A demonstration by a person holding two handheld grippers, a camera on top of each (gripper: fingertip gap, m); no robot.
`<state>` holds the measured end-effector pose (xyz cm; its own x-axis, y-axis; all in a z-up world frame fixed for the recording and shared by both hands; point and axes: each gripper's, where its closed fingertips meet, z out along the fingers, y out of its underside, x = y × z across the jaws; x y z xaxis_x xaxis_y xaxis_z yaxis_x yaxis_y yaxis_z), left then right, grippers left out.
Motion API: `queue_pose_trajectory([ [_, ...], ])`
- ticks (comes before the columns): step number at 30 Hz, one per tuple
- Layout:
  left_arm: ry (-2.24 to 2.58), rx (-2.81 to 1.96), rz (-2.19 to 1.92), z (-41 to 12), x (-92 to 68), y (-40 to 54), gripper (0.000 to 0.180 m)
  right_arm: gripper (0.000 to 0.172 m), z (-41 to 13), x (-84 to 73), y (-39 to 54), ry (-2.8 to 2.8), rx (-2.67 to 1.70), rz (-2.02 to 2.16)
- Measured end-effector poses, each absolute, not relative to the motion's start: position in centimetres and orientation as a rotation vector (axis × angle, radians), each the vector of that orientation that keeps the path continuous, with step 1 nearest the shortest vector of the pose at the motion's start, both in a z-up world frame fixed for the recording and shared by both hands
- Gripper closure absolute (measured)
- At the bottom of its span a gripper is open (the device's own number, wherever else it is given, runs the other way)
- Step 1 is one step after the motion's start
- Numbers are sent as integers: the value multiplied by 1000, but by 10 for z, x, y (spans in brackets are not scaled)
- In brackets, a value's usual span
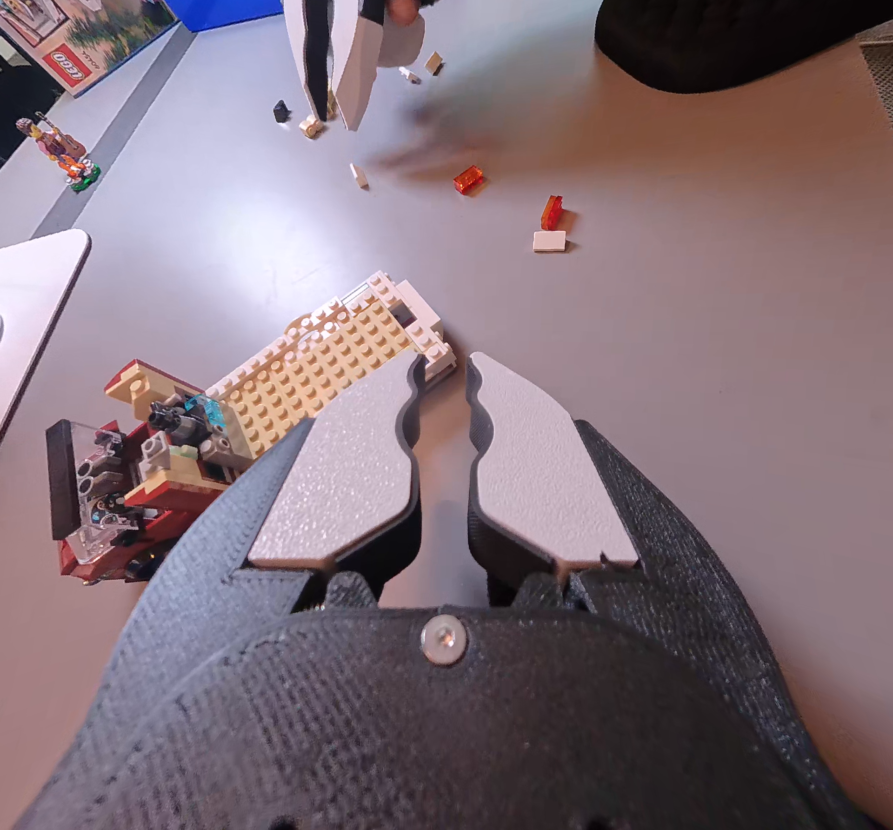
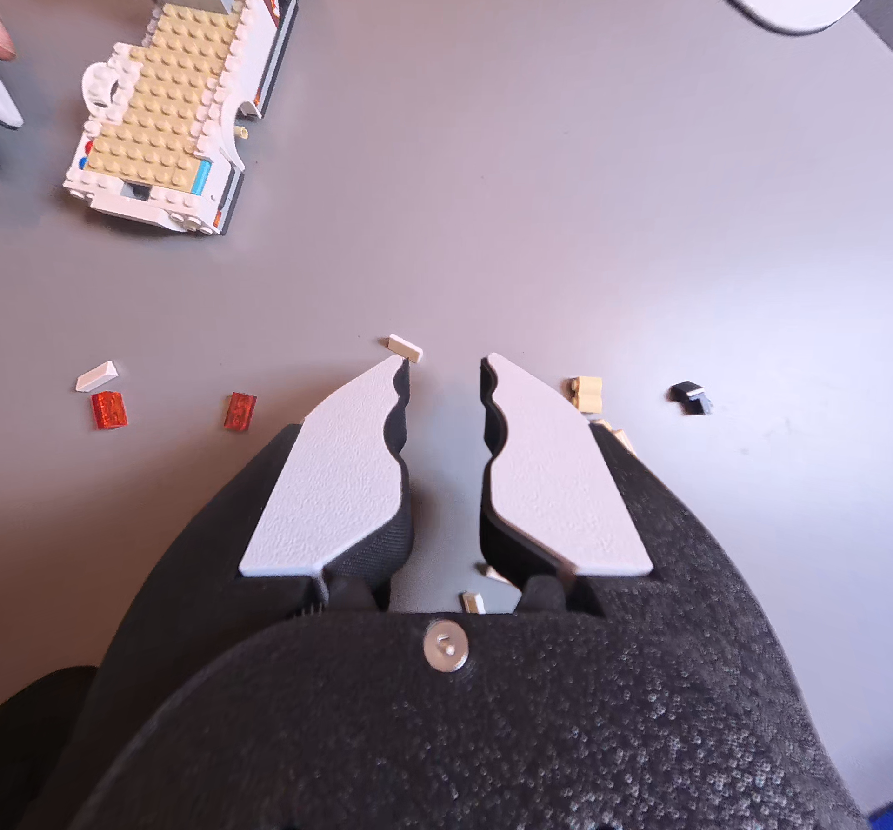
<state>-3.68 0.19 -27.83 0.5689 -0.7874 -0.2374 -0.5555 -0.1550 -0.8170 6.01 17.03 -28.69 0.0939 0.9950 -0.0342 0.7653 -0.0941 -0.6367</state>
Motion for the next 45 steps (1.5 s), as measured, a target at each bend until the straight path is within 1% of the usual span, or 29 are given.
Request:
queue_pose_trajectory([
  [4,1095,-1836,-287,-278,-37,2,165,144,-254,71,172,-1662,-1814,661],
  [7,1097,-1833,-286,-277,-37,2,165,147,-238,85,145,-1718,-1757,729],
  [13,1118,-1848,-299,-284,-32,0,165,147,-273,84,37,-1997,-1649,771],
  [17,1142,-1849,-290,-287,-28,-2,165,147,-295,66,7,-2048,-1637,758],
  [22,1155,-1844,-249,-287,-28,-2,165,145,-308,50,10,-2136,-1617,647],
  [24,1155,-1844,-238,-286,-29,-2,165,155,-311,46,8,-2175,-1614,655],
  [26,1152,-1847,-233,-286,-31,-1,165,156,-310,47,7,-2214,-1597,655],
  [28,1149,-1842,-233,-285,-33,-1,166,155,-295,48,15,-2153,-1583,688],
  [31,1151,-1836,-241,-283,-33,-1,166,155,-263,68,72,-1879,-1726,636],
  [32,1154,-1834,-246,-283,-33,-1,166,155,-263,84,97,-1813,-1780,538],
  [34,1162,-1835,-260,-284,-33,-2,166,155,-279,118,141,-1744,-1899,341],
  [35,1166,-1837,-265,-285,-32,-2,166,155,-289,127,151,-1722,-1946,327],
  [37,1171,-1842,-266,-287,-32,-2,166,149,-302,131,153,-1690,-1999,397],
  [40,1167,-1857,-251,-290,-34,-1,166,141,-300,131,162,-1661,-1961,324],
  [42,1158,-1862,-251,-290,-35,0,166,141,-289,122,156,-1649,-1919,382],
  [45,1150,-1871,-258,-292,-35,1,166,143,-279,99,121,-1741,-1838,526],
])
